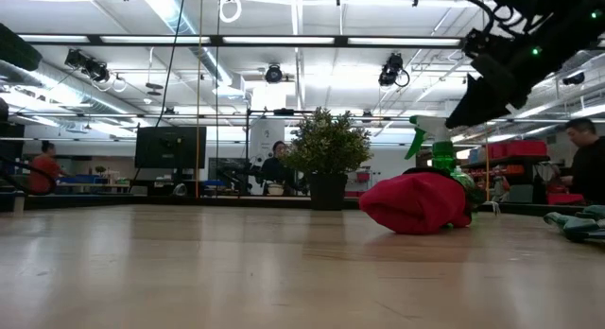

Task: Pick & Place Garden tools in Gardening bag
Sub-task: Put the green spray bottle into the gardening bag

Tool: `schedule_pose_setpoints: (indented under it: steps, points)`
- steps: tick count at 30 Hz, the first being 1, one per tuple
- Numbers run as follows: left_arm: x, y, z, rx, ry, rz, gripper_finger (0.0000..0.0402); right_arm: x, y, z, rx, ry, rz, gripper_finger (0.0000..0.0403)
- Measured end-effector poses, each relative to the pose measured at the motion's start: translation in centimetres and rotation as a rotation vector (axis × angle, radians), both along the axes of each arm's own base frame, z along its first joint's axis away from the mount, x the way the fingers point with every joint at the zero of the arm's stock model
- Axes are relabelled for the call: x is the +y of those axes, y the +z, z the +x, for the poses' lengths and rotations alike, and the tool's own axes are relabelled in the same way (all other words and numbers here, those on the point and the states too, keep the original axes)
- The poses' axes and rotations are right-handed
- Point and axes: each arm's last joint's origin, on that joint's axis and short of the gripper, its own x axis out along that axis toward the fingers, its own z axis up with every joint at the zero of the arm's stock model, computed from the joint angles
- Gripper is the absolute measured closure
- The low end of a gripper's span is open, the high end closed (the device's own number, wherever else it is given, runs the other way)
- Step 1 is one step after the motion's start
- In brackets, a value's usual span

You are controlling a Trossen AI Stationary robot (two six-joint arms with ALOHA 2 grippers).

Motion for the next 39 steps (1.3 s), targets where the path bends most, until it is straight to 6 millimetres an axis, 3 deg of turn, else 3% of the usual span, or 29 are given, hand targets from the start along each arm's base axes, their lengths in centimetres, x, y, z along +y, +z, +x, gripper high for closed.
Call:
schedule_pose_setpoints:
  steps: [7, 39]
  points:
    - [0.0, 0.0, 0.0, 0.000, 0.000, 0.000, 0.0383, -0.9, 1.9, 0.2, -0.021, -0.049, -0.002, 0.0124]
    - [0.0, 0.0, 0.0, 0.001, 0.000, 0.000, 0.0383, -2.9, 0.7, 2.7, -0.048, -0.010, 0.103, 0.0135]
